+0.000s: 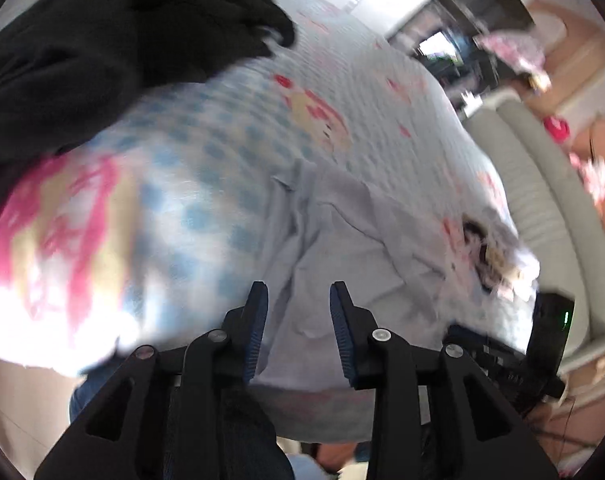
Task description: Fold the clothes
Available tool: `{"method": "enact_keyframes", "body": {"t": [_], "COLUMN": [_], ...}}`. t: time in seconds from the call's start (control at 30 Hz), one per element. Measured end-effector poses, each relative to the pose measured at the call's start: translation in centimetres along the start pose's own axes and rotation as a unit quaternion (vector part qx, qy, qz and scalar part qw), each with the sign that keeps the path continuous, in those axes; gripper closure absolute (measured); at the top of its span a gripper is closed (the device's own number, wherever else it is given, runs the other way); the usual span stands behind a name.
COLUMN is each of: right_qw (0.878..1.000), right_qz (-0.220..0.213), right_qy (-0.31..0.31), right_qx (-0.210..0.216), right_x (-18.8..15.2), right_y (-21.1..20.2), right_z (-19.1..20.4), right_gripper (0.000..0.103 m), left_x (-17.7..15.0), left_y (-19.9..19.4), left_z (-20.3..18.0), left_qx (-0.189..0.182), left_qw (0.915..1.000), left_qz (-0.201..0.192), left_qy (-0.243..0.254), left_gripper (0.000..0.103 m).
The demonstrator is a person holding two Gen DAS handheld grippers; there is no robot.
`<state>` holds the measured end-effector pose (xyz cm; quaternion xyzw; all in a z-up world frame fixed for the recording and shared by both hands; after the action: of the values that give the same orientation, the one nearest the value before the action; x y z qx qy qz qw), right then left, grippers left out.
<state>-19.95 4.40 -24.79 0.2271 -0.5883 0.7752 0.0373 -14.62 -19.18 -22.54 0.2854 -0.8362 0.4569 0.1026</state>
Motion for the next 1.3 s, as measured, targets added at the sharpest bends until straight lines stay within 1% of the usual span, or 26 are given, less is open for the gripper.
{"method": "enact_keyframes", "body": {"t": [0.03, 0.07, 0.1, 0.13, 0.17, 0.23, 0.27, 0.33, 0.37, 0.43, 0.47, 0.57, 0.67, 0.73, 0.8, 0.87, 0.9, 0.93, 0.97, 1.03, 1.1, 1.13, 1.17, 1.3], "right_qw": [1.0, 1.0, 0.999, 0.998, 0.996, 0.996, 0.997, 0.999, 0.999, 0.999, 0.999, 0.998, 0.996, 0.996, 0.997, 0.999, 0.999, 1.0, 1.0, 0.999, 0.999, 0.998, 0.998, 0.998], "right_qz": [0.008, 0.019, 0.032, 0.038, 0.044, 0.037, 0.023, -0.005, -0.015, -0.026, -0.022, 0.002, 0.008, 0.012, 0.008, 0.006, 0.006, 0.007, 0.017, 0.036, 0.051, 0.058, 0.058, 0.059], "right_qy": [0.001, -0.001, -0.006, -0.009, -0.011, 0.0, 0.0, 0.004, 0.013, 0.025, 0.02, -0.028, -0.062, -0.052, -0.032, -0.017, -0.012, -0.007, -0.002, 0.008, 0.007, 0.007, 0.006, 0.018], "right_qx": [-0.002, -0.014, -0.035, -0.056, -0.075, -0.076, -0.074, -0.05, -0.032, -0.01, -0.013, -0.059, -0.07, -0.076, -0.066, -0.048, -0.035, -0.022, -0.011, 0.009, -0.01, -0.02, -0.027, 0.003], "right_x": [0.3, 0.2, -0.2, -0.6, -0.9, -0.2, 0.4, 1.8, 2.5, 3.6, 4.0, 4.7, 4.7, 4.9, 4.9, 4.6, 4.3, 4.1, 3.7, 2.9, 2.1, 1.7, 1.6, 1.5], "right_y": [0.7, 1.4, 1.6, 1.5, 1.5, 0.5, -0.6, -1.9, -2.3, -2.3, -1.7, 0.5, 1.0, 1.1, 0.3, -0.2, -0.4, -0.5, 0.1, 1.3, 2.4, 2.9, 3.0, 2.6], "right_z": [0.5, 0.5, -0.7, -1.7, -2.5, -2.9, -3.0, -2.7, -2.6, -2.4, -2.1, -1.1, -0.9, -1.6, -2.1, -2.0, -1.8, -1.5, -1.1, -0.5, -0.7, -0.8, -1.0, -1.0], "right_gripper": [0.03, 0.03, 0.03, 0.03, 0.03, 0.03, 0.03, 0.026, 0.025, 0.025, 0.025, 0.026, 0.027, 0.027, 0.025, 0.023, 0.021, 0.021, 0.021, 0.021, 0.021, 0.022, 0.022, 0.022], "left_x": [0.3, 0.6, 1.0, 1.9, 2.2, 2.8, 3.0, 3.5, 3.8, 4.2, 4.2, 4.9, 6.5, 7.0, 6.7, 5.3, 4.5, 3.2, 2.2, 0.5, 0.3, 0.6, 0.5, 0.1], "left_y": [0.5, 0.8, 0.8, 0.4, 0.6, 1.0, 1.2, 1.7, 1.9, 2.3, 2.9, 3.8, 3.6, 2.4, 1.1, 0.9, 0.8, 1.5, 2.2, 3.9, 4.4, 4.2, 4.3, 4.5], "left_z": [-0.1, 0.4, 1.3, 2.3, 1.8, 0.3, -0.5, -2.0, -2.7, -4.2, -4.4, -3.8, -0.7, 0.4, -0.1, -1.2, -1.8, -2.2, -2.4, -2.2, -1.3, -0.7, -0.5, 0.0], "left_qx": [0.014, 0.043, 0.081, 0.117, 0.111, 0.086, 0.074, 0.05, 0.038, 0.014, 0.025, 0.055, 0.098, 0.093, 0.04, -0.006, -0.028, -0.019, -0.001, 0.05, 0.083, 0.085, 0.079, 0.049], "left_qw": [0.9998, 0.9987, 0.9962, 0.9927, 0.9932, 0.9945, 0.9947, 0.9942, 0.9935, 0.9913, 0.9889, 0.9856, 0.9861, 0.9904, 0.9961, 0.9976, 0.9975, 0.996, 0.9939, 0.9862, 0.9823, 0.9845, 0.9862, 0.9911], "left_qz": [0.006, 0.013, 0.016, 0.01, 0.009, 0.01, 0.011, 0.012, 0.012, 0.013, 0.022, 0.028, 0.023, 0.012, 0.002, 0.012, 0.018, 0.033, 0.046, 0.075, 0.082, 0.079, 0.079, 0.083], "left_qy": [0.016, 0.025, 0.028, 0.024, 0.035, 0.059, 0.071, 0.095, 0.106, 0.13, 0.145, 0.157, 0.132, 0.101, 0.079, 0.067, 0.062, 0.081, 0.1, 0.139, 0.147, 0.131, 0.123, 0.092], "left_gripper": [0.069, 0.069, 0.069, 0.07, 0.072, 0.07, 0.068, 0.065, 0.064, 0.064, 0.064, 0.064, 0.064, 0.066, 0.063, 0.055, 0.054, 0.053, 0.053, 0.053, 0.052, 0.052, 0.052, 0.052]}}
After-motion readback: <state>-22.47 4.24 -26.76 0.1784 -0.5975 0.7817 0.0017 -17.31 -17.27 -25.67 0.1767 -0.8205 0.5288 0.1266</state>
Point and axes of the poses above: each gripper's, at about its wrist camera, not at the fingertips, and y roughly the way its jaws point, z to its left, x to its top, the point moved 10 cm from there along y, roughly the way its jaws point, and after that the axes turned 7 degrees about -x, right-handed, at the moved point
